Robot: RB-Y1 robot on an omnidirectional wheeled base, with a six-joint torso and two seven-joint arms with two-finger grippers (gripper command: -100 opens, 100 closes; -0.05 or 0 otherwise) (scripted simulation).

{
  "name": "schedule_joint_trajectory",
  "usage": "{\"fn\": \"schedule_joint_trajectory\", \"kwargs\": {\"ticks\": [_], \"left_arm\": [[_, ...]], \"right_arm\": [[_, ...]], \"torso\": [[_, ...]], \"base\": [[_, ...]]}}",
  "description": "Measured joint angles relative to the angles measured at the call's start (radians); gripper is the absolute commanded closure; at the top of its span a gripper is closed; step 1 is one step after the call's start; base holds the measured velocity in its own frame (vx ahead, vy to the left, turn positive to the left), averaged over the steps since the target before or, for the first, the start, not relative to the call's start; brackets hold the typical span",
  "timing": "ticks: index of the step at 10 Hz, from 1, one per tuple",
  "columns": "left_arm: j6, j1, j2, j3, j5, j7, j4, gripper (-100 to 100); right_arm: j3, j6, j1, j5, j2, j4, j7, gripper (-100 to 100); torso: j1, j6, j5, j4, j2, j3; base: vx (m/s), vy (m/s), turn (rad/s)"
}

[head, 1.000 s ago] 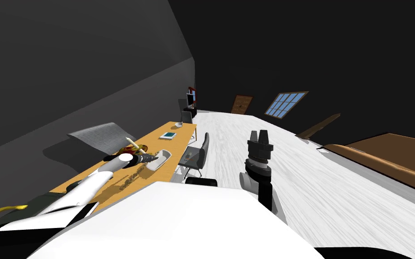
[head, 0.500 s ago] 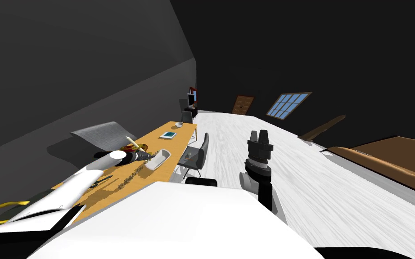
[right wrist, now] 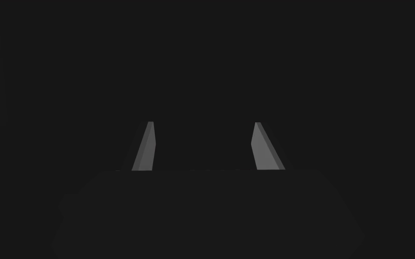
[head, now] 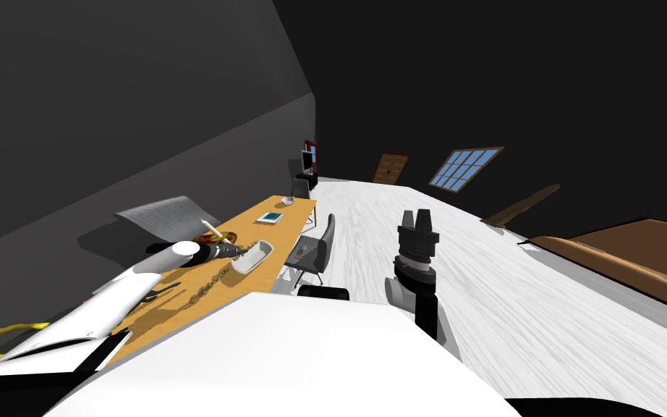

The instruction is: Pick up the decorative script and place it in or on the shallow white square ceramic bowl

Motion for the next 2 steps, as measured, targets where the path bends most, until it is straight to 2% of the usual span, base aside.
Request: {"fn": "schedule_joint_trajectory", "kwargs": {"ticks": [2], "left_arm": [[0.000, 0.000, 0.000, 0.000, 0.000, 0.000, 0.000, 0]], "right_arm": [[0.000, 0.000, 0.000, 0.000, 0.000, 0.000, 0.000, 0]], "torso": [[0.000, 0.000, 0.000, 0.000, 0.000, 0.000]], "base": [[0.000, 0.000, 0.000]]}}
